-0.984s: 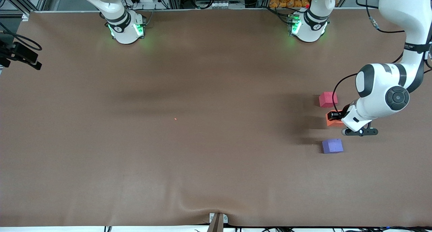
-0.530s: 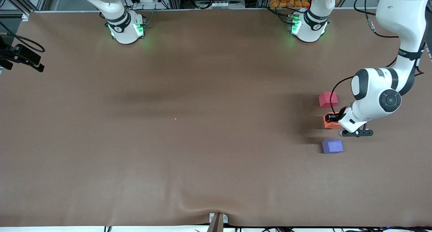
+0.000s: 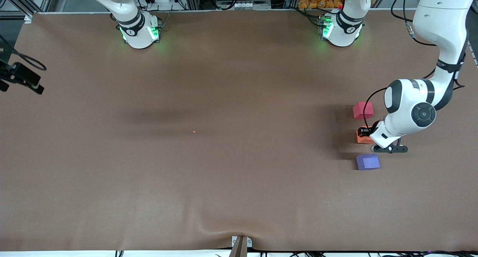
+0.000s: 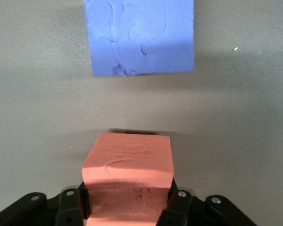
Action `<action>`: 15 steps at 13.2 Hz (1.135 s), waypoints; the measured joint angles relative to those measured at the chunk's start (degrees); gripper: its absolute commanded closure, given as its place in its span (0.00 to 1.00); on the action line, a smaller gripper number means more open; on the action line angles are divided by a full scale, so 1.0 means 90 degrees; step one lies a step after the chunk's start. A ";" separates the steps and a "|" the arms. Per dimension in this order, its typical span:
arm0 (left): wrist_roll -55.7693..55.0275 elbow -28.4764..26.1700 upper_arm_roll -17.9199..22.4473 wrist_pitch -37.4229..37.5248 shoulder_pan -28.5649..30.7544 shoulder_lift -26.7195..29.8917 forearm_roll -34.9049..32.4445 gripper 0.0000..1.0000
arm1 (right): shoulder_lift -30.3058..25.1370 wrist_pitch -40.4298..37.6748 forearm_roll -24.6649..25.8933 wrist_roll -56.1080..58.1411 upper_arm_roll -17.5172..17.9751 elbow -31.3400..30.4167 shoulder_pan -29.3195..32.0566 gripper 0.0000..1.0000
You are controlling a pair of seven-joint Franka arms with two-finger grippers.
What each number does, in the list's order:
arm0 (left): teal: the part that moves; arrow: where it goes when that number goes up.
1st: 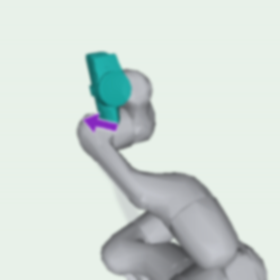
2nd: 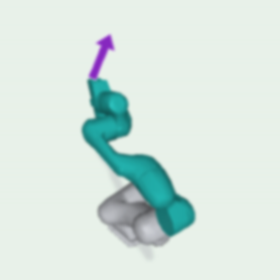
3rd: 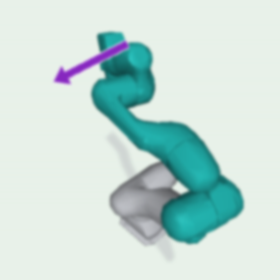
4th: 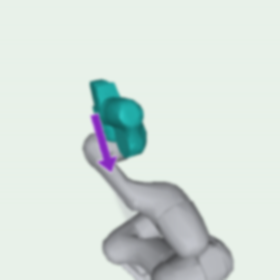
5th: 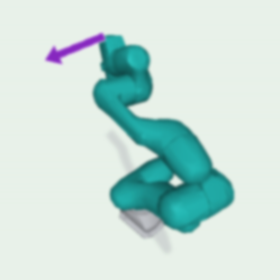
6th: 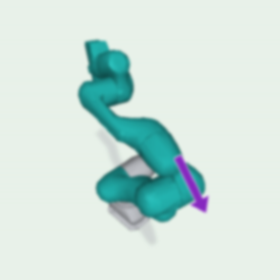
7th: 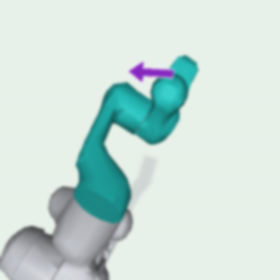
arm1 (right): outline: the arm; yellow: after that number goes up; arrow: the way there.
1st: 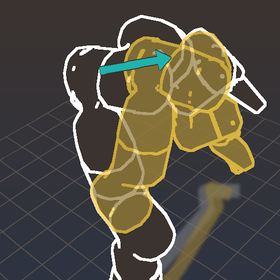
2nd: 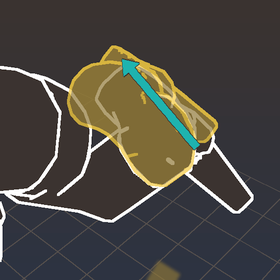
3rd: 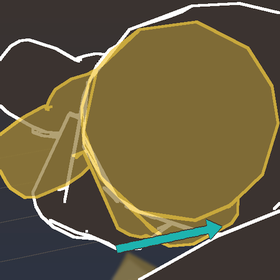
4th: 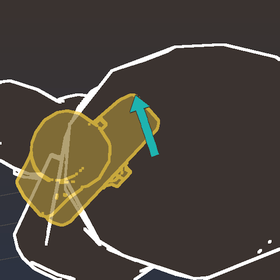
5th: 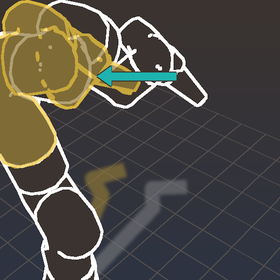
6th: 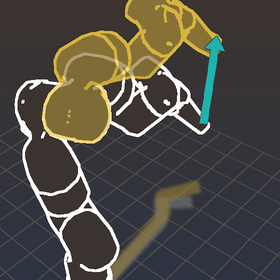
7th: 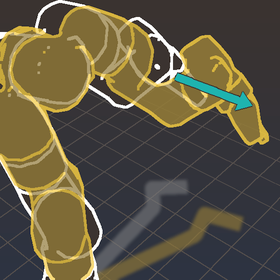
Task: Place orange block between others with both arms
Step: 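Lower the orange cube between the pink and purple cubes, open left gripper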
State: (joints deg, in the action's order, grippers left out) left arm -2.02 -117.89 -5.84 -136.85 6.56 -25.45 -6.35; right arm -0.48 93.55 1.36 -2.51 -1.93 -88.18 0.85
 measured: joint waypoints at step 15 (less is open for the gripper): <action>-0.0001 0.0495 -0.0006 0.0363 0.0015 0.0265 0.0000 0.00 | 0.0111 -0.0396 -0.0001 0.0001 0.0065 0.0040 -0.0016 0.00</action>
State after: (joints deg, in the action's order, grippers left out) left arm -2.03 -113.44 -5.89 -133.58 6.69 -23.06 -6.35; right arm 0.52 89.98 1.35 -2.51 -1.34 -87.82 0.71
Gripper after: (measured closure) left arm 0.000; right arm 0.000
